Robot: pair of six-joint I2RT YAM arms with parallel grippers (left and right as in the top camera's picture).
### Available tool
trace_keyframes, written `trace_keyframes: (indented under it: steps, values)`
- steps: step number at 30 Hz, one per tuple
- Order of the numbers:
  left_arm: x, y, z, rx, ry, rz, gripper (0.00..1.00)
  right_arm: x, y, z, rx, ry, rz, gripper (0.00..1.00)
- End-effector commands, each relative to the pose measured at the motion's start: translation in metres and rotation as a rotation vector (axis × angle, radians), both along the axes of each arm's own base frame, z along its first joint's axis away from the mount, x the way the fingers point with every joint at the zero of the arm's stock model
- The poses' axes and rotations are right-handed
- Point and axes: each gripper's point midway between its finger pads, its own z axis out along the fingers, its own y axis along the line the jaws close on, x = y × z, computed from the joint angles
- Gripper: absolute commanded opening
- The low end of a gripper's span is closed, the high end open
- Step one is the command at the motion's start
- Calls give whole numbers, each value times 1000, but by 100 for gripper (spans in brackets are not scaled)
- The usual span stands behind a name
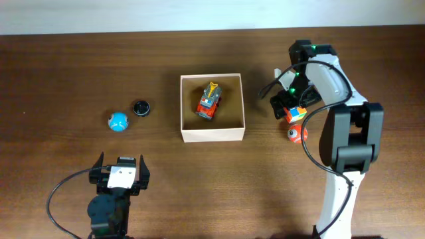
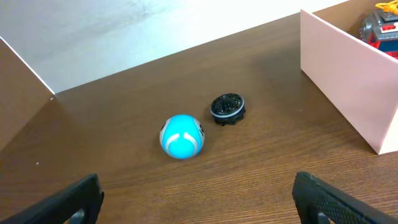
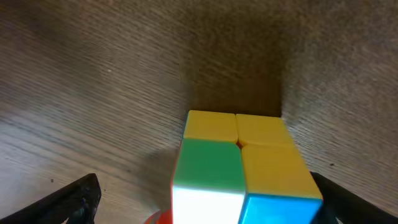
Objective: Pack container
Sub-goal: 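Lower the right gripper and grasp the 2x2 colour cube, then carry the colour cube into the box and release it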
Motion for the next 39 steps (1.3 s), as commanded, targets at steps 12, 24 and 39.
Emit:
trace_keyframes:
  steps: [12, 24, 39]
  values:
    - [0, 2, -2, 13, 3, 7, 99, 1, -5, -5, -44, 6, -43, 72]
    - [0, 2, -2, 13, 3, 7, 99, 4, -13, 1, -95, -9, -96, 55]
    - [0, 2, -2, 13, 3, 7, 99, 30, -8, 56, -87, -106, -170, 37]
